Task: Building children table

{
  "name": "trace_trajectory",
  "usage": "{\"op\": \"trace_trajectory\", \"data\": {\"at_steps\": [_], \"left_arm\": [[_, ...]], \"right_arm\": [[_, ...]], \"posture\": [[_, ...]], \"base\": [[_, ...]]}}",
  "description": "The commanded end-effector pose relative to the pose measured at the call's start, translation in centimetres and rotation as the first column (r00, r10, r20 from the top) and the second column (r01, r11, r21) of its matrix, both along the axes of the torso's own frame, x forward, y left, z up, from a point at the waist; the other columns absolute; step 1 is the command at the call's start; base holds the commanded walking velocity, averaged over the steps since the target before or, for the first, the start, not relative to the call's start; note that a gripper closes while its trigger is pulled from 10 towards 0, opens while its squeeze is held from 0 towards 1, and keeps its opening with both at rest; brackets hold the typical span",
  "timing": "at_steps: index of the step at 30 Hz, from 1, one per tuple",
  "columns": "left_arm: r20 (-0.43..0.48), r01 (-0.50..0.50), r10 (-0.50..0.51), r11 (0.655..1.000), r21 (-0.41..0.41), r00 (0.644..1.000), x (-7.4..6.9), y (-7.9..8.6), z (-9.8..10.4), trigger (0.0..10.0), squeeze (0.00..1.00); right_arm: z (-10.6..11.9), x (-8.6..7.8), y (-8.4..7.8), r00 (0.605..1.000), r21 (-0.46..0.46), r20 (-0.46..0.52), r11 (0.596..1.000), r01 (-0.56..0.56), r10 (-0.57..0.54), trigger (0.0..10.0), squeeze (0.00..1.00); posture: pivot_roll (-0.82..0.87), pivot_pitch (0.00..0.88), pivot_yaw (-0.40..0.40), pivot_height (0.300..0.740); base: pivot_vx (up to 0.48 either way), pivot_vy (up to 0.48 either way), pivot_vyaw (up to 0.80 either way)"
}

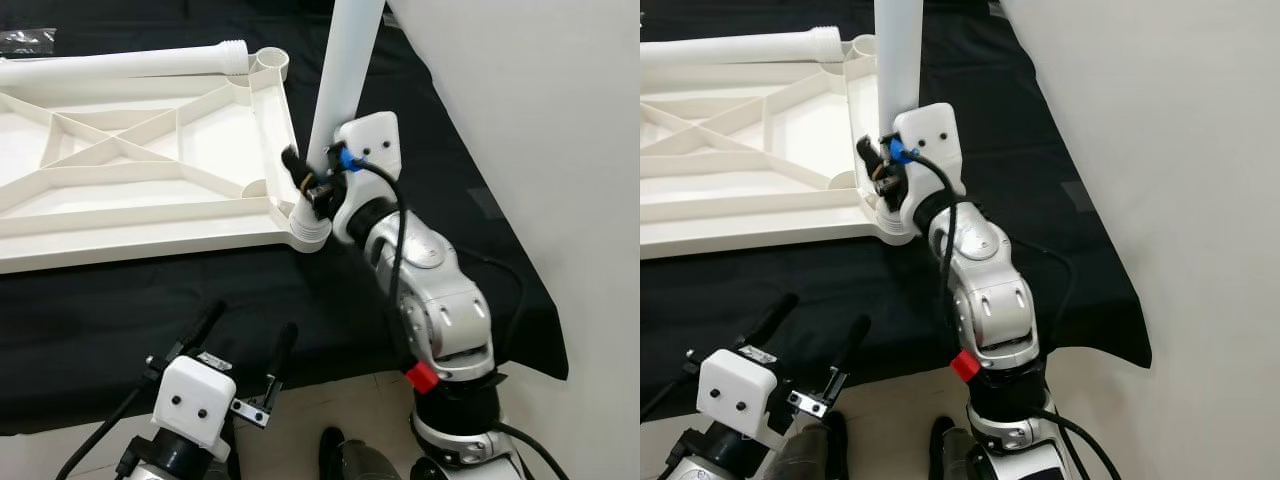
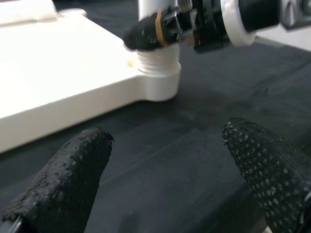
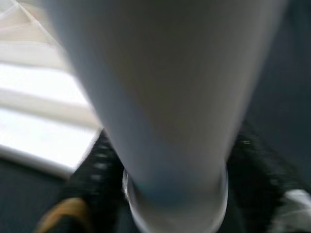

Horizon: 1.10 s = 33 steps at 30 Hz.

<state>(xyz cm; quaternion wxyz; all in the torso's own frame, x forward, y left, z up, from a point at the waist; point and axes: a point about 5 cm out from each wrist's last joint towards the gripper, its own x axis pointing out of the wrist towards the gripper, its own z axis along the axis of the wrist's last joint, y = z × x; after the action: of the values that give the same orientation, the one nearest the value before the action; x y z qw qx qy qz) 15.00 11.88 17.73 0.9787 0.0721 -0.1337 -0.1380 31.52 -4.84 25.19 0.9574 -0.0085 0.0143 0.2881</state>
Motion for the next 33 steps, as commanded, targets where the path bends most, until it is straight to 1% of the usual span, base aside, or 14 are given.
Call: {"op": "trace_trajectory", "data": {"at_steps": [1, 2, 3, 4, 5, 6, 7, 10, 12, 18, 20, 28, 32, 33], "left_arm": [[-0.017, 0.003, -0.003, 1.0, -0.006, 1.0, -0.3, -0.2, -0.3, 10.0, 0.0], [-0.017, 0.004, -0.004, 1.0, -0.006, 1.0, -0.4, -0.3, -0.3, 10.0, 0.0], [-0.017, 0.004, -0.004, 1.0, -0.006, 1.0, -0.4, -0.3, -0.3, 10.0, 0.0], [-0.018, 0.006, -0.006, 1.0, -0.007, 1.0, -0.5, -0.3, -0.3, 10.0, 0.0], [-0.02, 0.007, -0.008, 1.0, -0.008, 1.0, -0.6, -0.4, -0.3, 10.0, 0.0], [-0.02, 0.007, -0.008, 1.0, -0.008, 1.0, -0.6, -0.4, -0.3, 10.0, 0.0], [-0.02, 0.009, -0.009, 1.0, -0.008, 1.0, -0.7, -0.4, -0.3, 10.0, 0.0], [-0.021, 0.01, -0.01, 1.0, -0.009, 1.0, -0.8, -0.5, -0.2, 10.0, 0.0], [-0.024, 0.012, -0.012, 1.0, -0.009, 1.0, -1.0, -0.6, -0.2, 10.0, 0.0], [-0.03, 0.015, -0.015, 1.0, -0.008, 0.999, -1.4, -0.6, -0.1, 10.0, 0.0], [-0.036, 0.017, -0.017, 1.0, -0.007, 0.999, -1.6, -0.6, 0.0, 10.0, 0.0], [-0.044, 0.022, -0.022, 1.0, -0.007, 0.999, -1.8, -0.6, 0.0, 10.0, 0.0], [-0.045, 0.022, -0.023, 1.0, -0.008, 0.999, -1.8, -0.6, 0.0, 10.0, 0.0], [-0.046, 0.022, -0.022, 1.0, -0.008, 0.999, -1.7, -0.6, 0.0, 10.0, 0.0]], "right_arm": [[0.7, -0.1, 0.1, 0.998, 0.042, 0.026, 0.997, -0.06, 0.059, 10.0, 1.0], [1.9, -0.3, 0.1, 0.978, 0.084, 0.084, 0.976, -0.2, 0.193, 10.0, 1.0], [1.9, -0.3, 0.1, 0.978, 0.084, 0.084, 0.976, -0.2, 0.193, 10.0, 1.0], [3.1, -0.6, -0.2, 0.928, 0.092, 0.156, 0.931, -0.354, 0.338, 10.0, 0.89], [4.0, -1.0, -0.8, 0.856, 0.022, 0.227, 0.876, -0.481, 0.464, 10.0, 0.11], [4.0, -1.0, -0.8, 0.856, 0.022, 0.227, 0.876, -0.481, 0.464, 10.0, 0.11], [4.5, -1.2, -1.3, 0.793, -0.031, 0.253, 0.824, -0.566, 0.554, 10.0, 0.0], [4.8, -1.4, -1.7, 0.746, -0.057, 0.254, 0.78, -0.623, 0.615, 10.0, 0.0], [5.0, -1.2, -2.1, 0.676, -0.095, 0.244, 0.711, -0.697, 0.696, 10.0, 0.0], [5.6, -0.2, -2.2, 0.624, -0.133, 0.255, 0.666, -0.734, 0.739, 10.0, 0.0], [6.5, 0.5, -2.3, 0.597, -0.16, 0.275, 0.648, -0.745, 0.754, 0.0, 0.0], [6.6, 0.8, -3.4, 0.55, -0.232, 0.256, 0.603, -0.763, 0.795, 0.0, 0.0], [5.8, 0.6, -4.0, 0.575, -0.218, 0.238, 0.621, -0.753, 0.782, 0.0, 0.0], [4.9, 0.5, -4.2, 0.615, -0.213, 0.215, 0.651, -0.728, 0.758, 0.0, 0.0]], "posture": [[0.08, 0.358, -0.124, 0.74], [0.08, 0.362, -0.125, 0.74], [0.08, 0.362, -0.125, 0.74], [0.09, 0.366, -0.124, 0.74], [0.09, 0.366, -0.123, 0.74], [0.09, 0.366, -0.123, 0.74], [0.1, 0.369, -0.123, 0.74], [0.11, 0.37, -0.123, 0.74], [0.12, 0.375, -0.122, 0.74], [0.14, 0.387, -0.123, 0.74], [0.14, 0.4, -0.118, 0.74], [0.14, 0.41, -0.117, 0.74], [0.13, 0.411, -0.117, 0.74], [0.12, 0.409, -0.116, 0.74]], "base": [[0.0, 0.0, 0.0], [0.0, 0.0, 0.0], [0.0, 0.0, 0.0], [0.0, 0.0, 0.0], [0.0, 0.0, 0.0], [0.0, 0.0, 0.0], [0.0, 0.0, 0.0], [0.0, 0.0, 0.0], [0.0, 0.0, 0.0], [0.0, 0.0, 0.0], [0.0, 0.0, 0.0], [0.0, 0.0, 0.0], [0.0, 0.0, 0.0], [0.0, 0.0, 0.0]]}}
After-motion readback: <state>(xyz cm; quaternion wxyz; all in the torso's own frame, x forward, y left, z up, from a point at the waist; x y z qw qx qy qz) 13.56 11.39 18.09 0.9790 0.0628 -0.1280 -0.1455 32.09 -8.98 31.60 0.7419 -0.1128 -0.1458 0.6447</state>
